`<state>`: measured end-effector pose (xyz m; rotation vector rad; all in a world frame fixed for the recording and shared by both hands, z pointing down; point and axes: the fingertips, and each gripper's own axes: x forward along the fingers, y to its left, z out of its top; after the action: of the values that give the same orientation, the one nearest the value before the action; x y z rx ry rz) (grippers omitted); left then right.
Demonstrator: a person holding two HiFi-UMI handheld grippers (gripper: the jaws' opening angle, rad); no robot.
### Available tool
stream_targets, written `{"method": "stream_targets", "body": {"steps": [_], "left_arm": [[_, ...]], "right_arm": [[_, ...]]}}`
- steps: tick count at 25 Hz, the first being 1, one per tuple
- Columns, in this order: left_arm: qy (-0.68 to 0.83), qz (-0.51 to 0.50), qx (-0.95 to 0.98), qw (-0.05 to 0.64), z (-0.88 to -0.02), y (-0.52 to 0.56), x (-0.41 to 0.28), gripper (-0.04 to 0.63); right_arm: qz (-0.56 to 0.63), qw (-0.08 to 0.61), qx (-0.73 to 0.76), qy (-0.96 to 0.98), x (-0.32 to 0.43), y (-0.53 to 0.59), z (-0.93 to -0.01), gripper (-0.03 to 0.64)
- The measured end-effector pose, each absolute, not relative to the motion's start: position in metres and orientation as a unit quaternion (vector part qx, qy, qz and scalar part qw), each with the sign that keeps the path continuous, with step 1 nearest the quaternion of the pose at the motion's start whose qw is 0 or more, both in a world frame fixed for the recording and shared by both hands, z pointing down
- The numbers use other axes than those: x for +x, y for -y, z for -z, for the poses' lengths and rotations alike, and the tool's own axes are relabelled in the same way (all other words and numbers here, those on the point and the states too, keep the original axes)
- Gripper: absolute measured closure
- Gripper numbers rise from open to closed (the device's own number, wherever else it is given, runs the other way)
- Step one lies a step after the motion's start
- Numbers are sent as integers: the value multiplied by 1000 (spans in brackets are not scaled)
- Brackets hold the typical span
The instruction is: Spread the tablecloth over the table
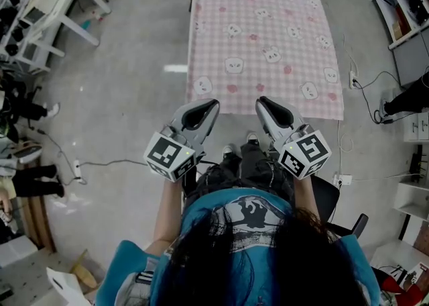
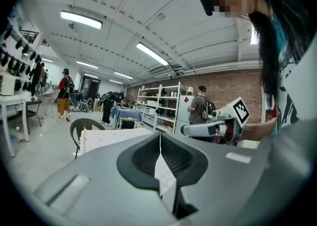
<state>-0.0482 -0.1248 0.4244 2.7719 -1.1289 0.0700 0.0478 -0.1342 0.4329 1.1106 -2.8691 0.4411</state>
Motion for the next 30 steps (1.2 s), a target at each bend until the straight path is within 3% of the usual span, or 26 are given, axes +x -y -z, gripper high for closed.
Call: {"method": "stream_targets", "body": {"steps": [4, 30], "left_arm": [[383, -22, 918, 99, -429, 121, -49, 581], [339, -42, 935, 97, -448, 103, -8, 581]], "right_arm": [[-139, 16, 355, 924, 46, 128, -433, 614], [-139, 34, 354, 924, 58, 113, -451, 615]]}}
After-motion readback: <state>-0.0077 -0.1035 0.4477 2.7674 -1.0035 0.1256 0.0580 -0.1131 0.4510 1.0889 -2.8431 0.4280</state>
